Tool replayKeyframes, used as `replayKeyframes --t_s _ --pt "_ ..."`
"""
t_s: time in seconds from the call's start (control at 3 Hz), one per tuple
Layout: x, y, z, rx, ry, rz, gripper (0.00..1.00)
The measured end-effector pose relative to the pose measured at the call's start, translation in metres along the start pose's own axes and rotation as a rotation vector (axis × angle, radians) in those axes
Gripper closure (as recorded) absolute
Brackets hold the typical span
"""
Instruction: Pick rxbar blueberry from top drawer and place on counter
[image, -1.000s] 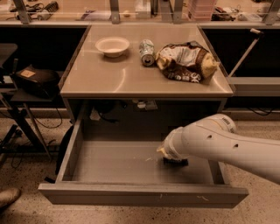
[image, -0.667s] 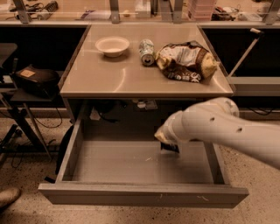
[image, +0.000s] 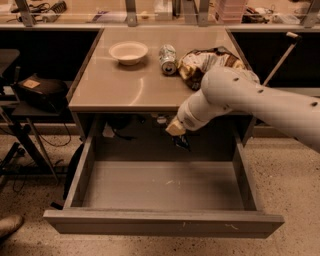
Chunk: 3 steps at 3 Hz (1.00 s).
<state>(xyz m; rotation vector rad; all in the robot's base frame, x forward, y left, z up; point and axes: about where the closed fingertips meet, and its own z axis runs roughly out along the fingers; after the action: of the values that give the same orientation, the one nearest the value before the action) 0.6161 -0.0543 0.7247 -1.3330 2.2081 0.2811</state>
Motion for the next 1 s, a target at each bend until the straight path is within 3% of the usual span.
replayKeyframes --t_s 0.33,0.67,1.0 --pt "-0.018 -0.011 -0.015 0.007 -0.021 -0.004 1.0" --pt "-0.017 -0.01 -0.016 0.008 -0.021 -0.003 1.0" --pt "-0.019 0.003 -0.036 0.08 0.006 -0.004 1.0"
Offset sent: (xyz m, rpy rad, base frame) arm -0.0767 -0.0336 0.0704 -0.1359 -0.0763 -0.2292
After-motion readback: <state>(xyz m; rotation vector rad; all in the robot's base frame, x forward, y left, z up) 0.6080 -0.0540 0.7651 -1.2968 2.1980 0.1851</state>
